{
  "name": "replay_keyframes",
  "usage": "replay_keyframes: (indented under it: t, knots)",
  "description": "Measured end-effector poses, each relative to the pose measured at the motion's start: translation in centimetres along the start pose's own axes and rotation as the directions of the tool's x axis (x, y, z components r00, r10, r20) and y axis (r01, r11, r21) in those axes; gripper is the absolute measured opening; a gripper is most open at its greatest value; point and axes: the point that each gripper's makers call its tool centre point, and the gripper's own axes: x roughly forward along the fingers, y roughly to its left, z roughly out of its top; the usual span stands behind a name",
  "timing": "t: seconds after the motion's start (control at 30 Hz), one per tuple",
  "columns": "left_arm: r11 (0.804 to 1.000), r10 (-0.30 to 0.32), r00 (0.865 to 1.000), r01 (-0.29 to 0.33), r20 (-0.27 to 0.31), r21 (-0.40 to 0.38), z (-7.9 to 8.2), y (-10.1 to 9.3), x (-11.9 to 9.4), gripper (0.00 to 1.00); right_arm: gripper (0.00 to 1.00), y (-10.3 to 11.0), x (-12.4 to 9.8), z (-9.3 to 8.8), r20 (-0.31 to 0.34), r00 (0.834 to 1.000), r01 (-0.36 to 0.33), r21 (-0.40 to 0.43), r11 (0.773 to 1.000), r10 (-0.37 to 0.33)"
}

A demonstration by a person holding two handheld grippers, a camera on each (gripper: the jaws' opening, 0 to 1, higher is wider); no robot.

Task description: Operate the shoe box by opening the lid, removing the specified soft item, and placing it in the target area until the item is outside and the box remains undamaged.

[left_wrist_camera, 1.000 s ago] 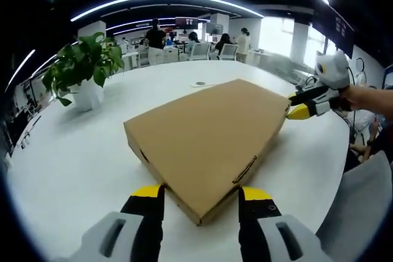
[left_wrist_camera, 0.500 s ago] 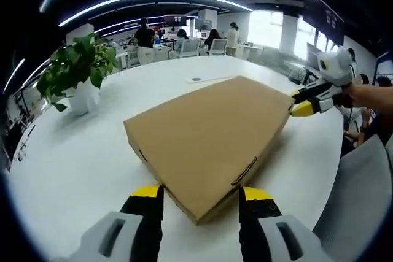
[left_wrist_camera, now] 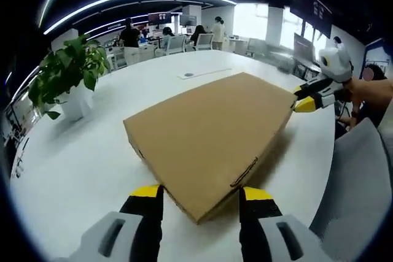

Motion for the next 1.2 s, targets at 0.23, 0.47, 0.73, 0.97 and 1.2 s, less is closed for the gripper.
replay_keyframes:
  t: [0.23, 0.47, 0.73, 0.97, 1.2]
  knots:
    - [1.000, -0.020, 1.000, 0.020, -0.012, 0.019, -0.5, 0.2, -0.8, 0.49, 0.21, 1.6, -0.3, -0.4, -0.002, 1.000, -0.009, -0.008, 1.000, 0.009]
    - [1.000, -0.023, 0.999, 0.023, -0.022, 0.018, -1.1, 0.2, -1.6, 0.48, 0.21, 2.8, -0.5, -0.7, 0.000, 1.000, -0.017, 0.001, 1.000, 0.017]
    - [1.000, -0.019, 0.999, 0.020, -0.027, 0.016, -1.4, 0.2, -2.0, 0.48, 0.22, 3.2, -0.5, -0.8, 0.013, 1.000, -0.002, 0.007, 1.000, 0.002]
    - [0.999, 0.015, 0.999, -0.014, -0.031, 0.040, -1.9, 0.4, -2.1, 0.46, 0.22, 3.1, -0.4, -0.8, 0.028, 1.000, 0.007, 0.018, 1.000, -0.008]
    - [1.000, 0.007, 1.000, -0.007, -0.026, 0.011, -2.1, 0.2, -2.2, 0.49, 0.25, 3.4, -0.5, -0.7, 0.048, 0.999, 0.006, 0.043, 0.999, -0.008]
